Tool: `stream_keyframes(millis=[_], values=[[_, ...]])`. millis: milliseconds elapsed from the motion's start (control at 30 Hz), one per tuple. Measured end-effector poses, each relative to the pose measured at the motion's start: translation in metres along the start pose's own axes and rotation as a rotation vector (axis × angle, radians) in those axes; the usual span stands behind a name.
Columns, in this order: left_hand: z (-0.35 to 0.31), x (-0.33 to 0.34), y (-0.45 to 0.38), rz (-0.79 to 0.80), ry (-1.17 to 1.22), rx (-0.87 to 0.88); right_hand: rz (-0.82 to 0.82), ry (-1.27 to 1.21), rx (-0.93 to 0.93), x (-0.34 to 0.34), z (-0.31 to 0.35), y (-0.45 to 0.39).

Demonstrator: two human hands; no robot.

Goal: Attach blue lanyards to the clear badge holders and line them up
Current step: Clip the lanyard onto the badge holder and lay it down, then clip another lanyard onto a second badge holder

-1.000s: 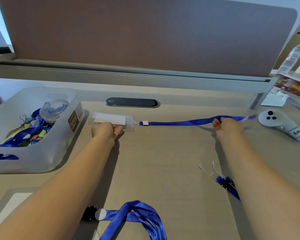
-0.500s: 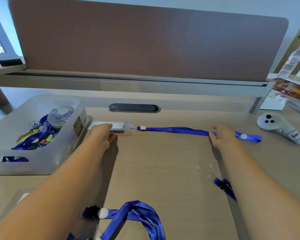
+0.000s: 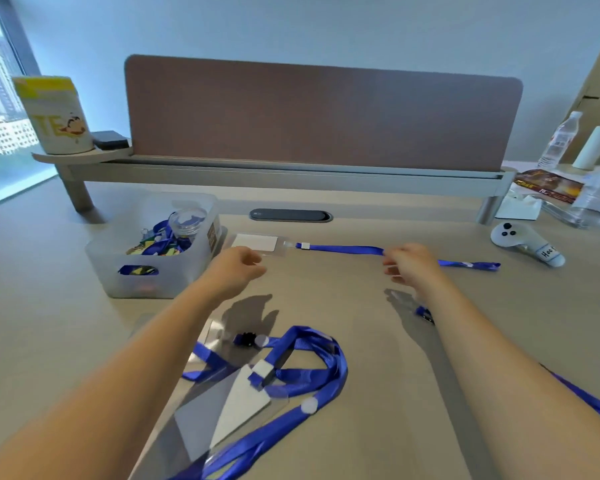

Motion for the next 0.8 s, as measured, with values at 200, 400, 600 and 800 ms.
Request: stream_keyframes(millis=[200, 400, 600, 800], values=[[0.035, -0.003, 0.05, 0.101, -0.413, 0.041, 0.319, 0.352, -0.182, 0.034, 0.011, 0.075], [0.07, 0.005, 0.077, 0.156, -0.734, -0.074, 0.39, 0.569, -0.23, 0.057, 0.014, 0.113], [0.08, 0.01, 0.082, 0.174, -0.74, -0.124, 0.397, 0.616, -0.234, 0.059, 0.013, 0.124], [0.047, -0.022, 0.086, -0.008, -0.666, 0.082, 0.385, 0.675, -0.296, 0.056, 0.023, 0.124]])
Point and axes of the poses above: each hand's wrist, its own y-axis away from the middle knuckle, its own x-axis out of the palm, z = x × y, the point moved 3 cm from there along -y, towards the middle knuckle, and after that the axes turned 14 degrees about -x, right-handed, at the moved point
